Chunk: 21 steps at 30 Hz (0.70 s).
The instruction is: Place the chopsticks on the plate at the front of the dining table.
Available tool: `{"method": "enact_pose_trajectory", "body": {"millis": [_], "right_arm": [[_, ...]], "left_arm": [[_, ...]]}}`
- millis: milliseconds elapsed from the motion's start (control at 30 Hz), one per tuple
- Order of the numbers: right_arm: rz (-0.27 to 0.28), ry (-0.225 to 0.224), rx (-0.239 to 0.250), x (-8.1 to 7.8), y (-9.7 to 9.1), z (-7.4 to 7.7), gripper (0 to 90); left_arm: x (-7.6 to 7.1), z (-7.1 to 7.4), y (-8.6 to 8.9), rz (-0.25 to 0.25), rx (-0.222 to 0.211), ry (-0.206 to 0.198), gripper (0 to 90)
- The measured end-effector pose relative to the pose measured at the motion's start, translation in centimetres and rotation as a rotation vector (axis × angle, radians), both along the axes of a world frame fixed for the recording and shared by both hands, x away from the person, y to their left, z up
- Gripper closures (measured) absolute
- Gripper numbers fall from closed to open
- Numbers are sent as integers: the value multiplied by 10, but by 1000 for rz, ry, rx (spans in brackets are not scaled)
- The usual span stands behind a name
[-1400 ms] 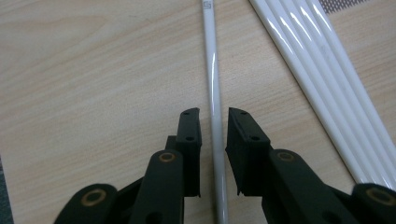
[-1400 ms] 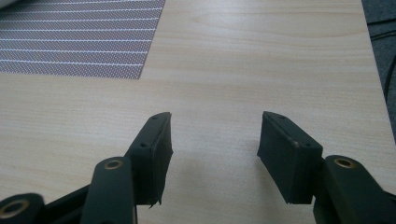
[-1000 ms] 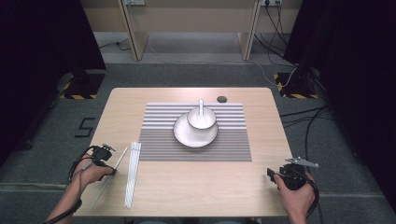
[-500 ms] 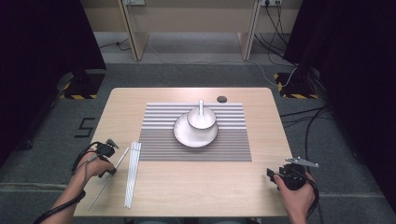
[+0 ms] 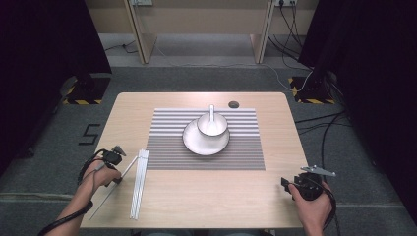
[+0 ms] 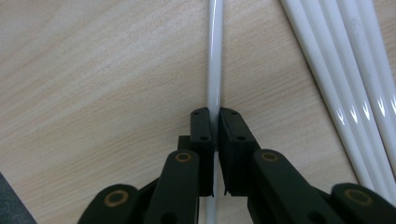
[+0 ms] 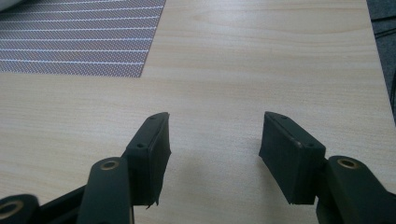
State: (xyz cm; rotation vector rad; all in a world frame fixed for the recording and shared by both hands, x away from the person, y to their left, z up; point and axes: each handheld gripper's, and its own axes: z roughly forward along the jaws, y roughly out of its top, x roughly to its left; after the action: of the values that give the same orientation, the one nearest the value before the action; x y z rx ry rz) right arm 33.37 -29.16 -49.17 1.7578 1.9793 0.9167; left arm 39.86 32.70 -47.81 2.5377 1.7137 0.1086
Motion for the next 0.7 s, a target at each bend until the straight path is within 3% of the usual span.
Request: {"method": "enact_pose_trajectory", "body": {"millis": [200,367,700], "right_arm": [[5,2,-1,0,0,0,424],[4,3,-1,0,0,0,422],[1,-1,2,1,-1,0,421]], "left_arm": [[1,0,-5,9,34,4,839],[4,0,-5,-14,34,29,841],[6,0,4,-2,-27,42,844]]}}
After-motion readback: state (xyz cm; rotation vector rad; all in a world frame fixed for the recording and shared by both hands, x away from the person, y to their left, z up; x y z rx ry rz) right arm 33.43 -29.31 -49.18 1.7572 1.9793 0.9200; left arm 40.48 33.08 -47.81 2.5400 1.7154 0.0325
